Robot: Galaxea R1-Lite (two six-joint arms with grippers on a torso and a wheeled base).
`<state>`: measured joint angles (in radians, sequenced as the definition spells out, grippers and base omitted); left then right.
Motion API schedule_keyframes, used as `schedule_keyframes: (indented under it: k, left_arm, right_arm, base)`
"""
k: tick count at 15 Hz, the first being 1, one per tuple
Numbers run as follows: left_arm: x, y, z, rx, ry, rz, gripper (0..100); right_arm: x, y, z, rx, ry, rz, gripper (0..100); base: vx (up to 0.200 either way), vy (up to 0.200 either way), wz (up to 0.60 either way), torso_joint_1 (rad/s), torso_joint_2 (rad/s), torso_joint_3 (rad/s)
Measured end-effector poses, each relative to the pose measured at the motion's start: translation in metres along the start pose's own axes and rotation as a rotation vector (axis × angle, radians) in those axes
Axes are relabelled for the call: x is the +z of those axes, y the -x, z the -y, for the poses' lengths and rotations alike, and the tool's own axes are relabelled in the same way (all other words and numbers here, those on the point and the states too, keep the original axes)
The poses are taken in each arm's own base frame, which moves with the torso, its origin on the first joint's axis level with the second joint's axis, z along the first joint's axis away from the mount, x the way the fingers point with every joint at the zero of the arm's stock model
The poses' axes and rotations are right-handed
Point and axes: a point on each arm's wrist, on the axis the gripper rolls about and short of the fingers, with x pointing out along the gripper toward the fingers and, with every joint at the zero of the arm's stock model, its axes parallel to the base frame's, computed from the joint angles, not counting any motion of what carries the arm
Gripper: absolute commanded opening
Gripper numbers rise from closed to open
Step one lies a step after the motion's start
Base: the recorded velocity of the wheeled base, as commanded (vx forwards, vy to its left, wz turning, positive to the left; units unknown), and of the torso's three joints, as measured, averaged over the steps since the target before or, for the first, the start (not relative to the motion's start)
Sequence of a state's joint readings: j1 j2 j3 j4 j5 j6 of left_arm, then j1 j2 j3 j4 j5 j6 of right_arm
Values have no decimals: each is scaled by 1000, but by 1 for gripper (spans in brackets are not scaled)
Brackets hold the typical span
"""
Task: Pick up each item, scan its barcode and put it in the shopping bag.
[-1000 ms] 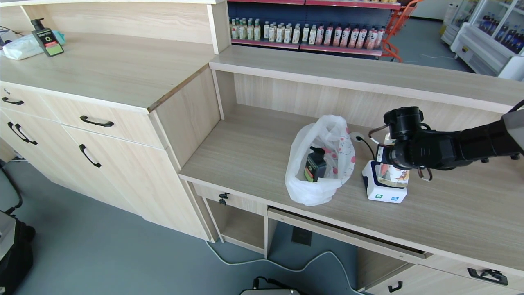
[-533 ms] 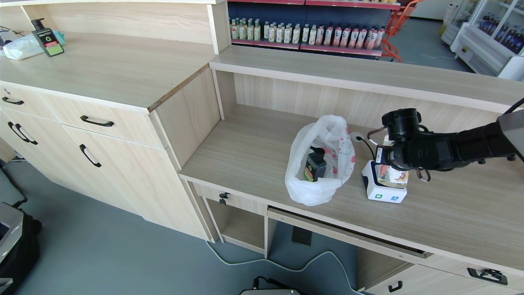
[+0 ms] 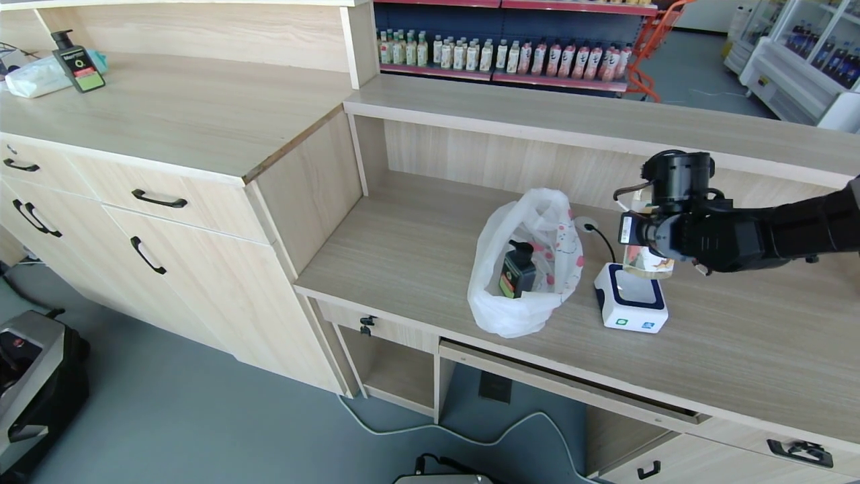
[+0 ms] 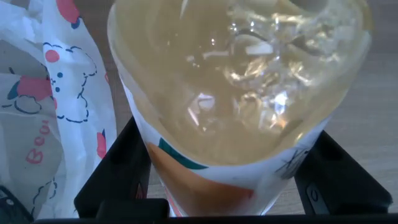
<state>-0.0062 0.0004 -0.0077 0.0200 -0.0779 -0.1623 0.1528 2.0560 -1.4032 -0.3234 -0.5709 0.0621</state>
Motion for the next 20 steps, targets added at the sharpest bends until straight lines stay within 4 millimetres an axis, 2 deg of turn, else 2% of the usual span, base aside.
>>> schedule_keyframes:
  k: [2, 4, 6, 9, 12, 14, 15, 17, 20]
  left_arm:
    - [0, 0, 0, 0, 0, 0, 100]
    - [0, 0, 0, 0, 0, 0, 100]
    - [0, 0, 0, 0, 0, 0, 100]
    - [0, 0, 0, 0, 0, 0, 100]
    - [0, 0, 0, 0, 0, 0, 100]
    - [0, 0, 0, 0, 0, 0, 100]
    - [0, 0, 0, 1, 0, 0, 100]
    - [0, 0, 0, -1, 0, -1, 100]
    - [0, 0, 0, -1, 0, 0, 100]
  right_arm:
    - [11, 13, 9, -2, 36, 149, 0]
    - [14, 24, 19, -29, 91, 283, 0]
    - [12, 30, 25, 6, 145, 390, 0]
    - [4, 31, 21, 93, 197, 466, 0]
    - [-1, 28, 15, 179, 228, 503, 0]
    - [2, 27, 13, 227, 205, 552, 0]
    - [-1, 25, 10, 316, 208, 557, 0]
    - [-5, 11, 21, 356, 150, 552, 0]
    - [-26, -7, 28, 370, 56, 449, 0]
  base:
    - [0, 0, 0, 0, 0, 0]
    - [0, 0, 0, 0, 0, 0]
    - [0, 0, 0, 0, 0, 0]
    - [0, 0, 0, 0, 0, 0]
    - [0, 0, 600, -1, 1, 5]
    - [0, 0, 0, 0, 0, 0]
    - [0, 0, 0, 0, 0, 0]
    - [0, 0, 0, 0, 0, 0]
    - [0, 0, 0, 0, 0, 0]
